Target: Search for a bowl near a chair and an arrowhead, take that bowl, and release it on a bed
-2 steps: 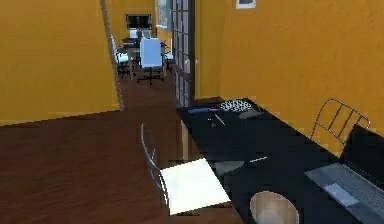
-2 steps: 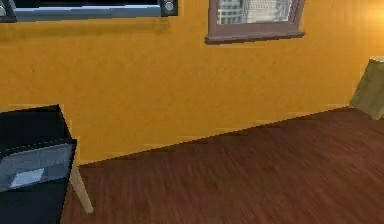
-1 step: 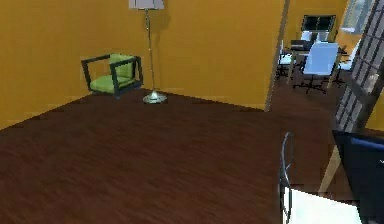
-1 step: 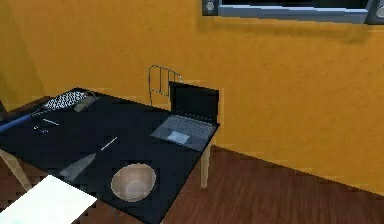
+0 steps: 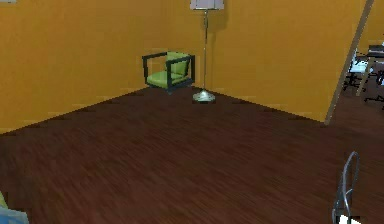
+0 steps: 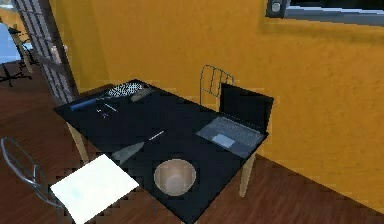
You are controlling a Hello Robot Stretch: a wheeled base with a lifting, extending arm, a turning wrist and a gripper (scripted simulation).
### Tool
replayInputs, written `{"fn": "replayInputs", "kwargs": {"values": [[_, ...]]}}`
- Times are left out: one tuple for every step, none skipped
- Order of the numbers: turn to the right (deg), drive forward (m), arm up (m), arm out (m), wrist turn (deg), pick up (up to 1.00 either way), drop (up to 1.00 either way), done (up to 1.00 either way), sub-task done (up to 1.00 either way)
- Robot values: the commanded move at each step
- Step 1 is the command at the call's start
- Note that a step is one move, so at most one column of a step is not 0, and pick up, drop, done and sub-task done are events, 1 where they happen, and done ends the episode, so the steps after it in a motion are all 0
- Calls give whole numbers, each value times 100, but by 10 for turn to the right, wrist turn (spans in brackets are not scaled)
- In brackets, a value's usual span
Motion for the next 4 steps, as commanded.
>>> {"fn": "replayInputs", "kwargs": {"values": [[0,0,50,0,0,0,0,0,0],[0,0,30,0,0,0,0,0,0],[0,0,0,28,0,0,0,0,0],[0,0,0,0,450,0,0,0,0]]}}
